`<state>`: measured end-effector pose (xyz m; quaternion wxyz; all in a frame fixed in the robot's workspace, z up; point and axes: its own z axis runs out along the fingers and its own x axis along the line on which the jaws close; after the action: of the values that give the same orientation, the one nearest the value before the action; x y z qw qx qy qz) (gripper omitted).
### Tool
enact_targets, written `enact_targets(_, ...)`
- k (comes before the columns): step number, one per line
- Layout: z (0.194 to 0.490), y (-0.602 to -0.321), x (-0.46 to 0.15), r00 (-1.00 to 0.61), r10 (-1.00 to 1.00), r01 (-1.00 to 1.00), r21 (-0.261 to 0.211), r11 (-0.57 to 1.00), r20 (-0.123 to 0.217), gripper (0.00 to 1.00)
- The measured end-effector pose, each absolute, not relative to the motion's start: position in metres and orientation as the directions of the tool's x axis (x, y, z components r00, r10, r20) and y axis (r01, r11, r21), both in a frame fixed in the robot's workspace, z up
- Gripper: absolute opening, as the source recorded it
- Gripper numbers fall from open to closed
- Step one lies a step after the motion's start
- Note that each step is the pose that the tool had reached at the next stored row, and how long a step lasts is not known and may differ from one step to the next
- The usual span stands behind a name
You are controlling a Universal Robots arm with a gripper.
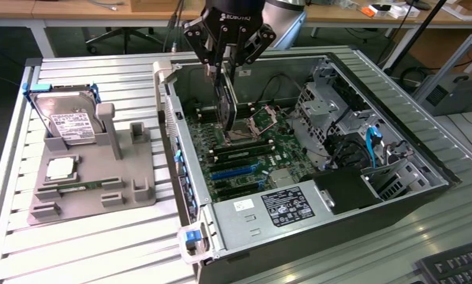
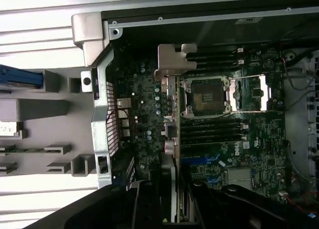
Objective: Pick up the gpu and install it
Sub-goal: 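Pick up the gpu and move the gpu toward the slot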
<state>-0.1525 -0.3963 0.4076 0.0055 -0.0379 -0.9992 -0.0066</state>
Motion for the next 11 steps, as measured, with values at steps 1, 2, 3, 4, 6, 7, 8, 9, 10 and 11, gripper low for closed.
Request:
enact_targets(1, 0.4076, -0.3963, -0.1525, -0.997, 0.076, 0.076, 0.013, 0.997, 0.011, 0.27)
enact_targets(2, 0.4076, -0.3963, -0.1525, -0.997, 0.076, 0.076, 0.013, 0.997, 0.011, 0.27)
enact_targets(3, 0.4076, -0.3963, -0.1525, -0.997, 0.076, 0.076, 0.013, 0.997, 0.011, 0.27)
enact_targets(4, 0.4076, -0.3963, -0.1525, -0.997, 0.076, 0.076, 0.013, 0.997, 0.011, 0.27)
enact_targets(6, 0.4075, -0.3963, -0.1522, -0.997, 0.076, 0.076, 0.012, 0.997, 0.011, 0.27)
enact_targets(7, 0.4075, -0.3963, -0.151, -0.997, 0.076, 0.076, 0.01, 0.997, 0.011, 0.27)
enact_targets(8, 0.4074, -0.3963, -0.1499, -0.997, 0.076, 0.076, 0.01, 0.997, 0.011, 0.27)
enact_targets(9, 0.4074, -0.3963, -0.1486, -0.997, 0.076, 0.076, 0.009, 0.997, 0.011, 0.27)
enact_targets(10, 0.4072, -0.3963, -0.147, -0.997, 0.076, 0.076, 0.009, 0.997, 0.011, 0.27)
enact_targets(11, 0.407, -0.3963, -0.1455, -0.997, 0.076, 0.076, 0.009, 0.997, 0.011, 0.27)
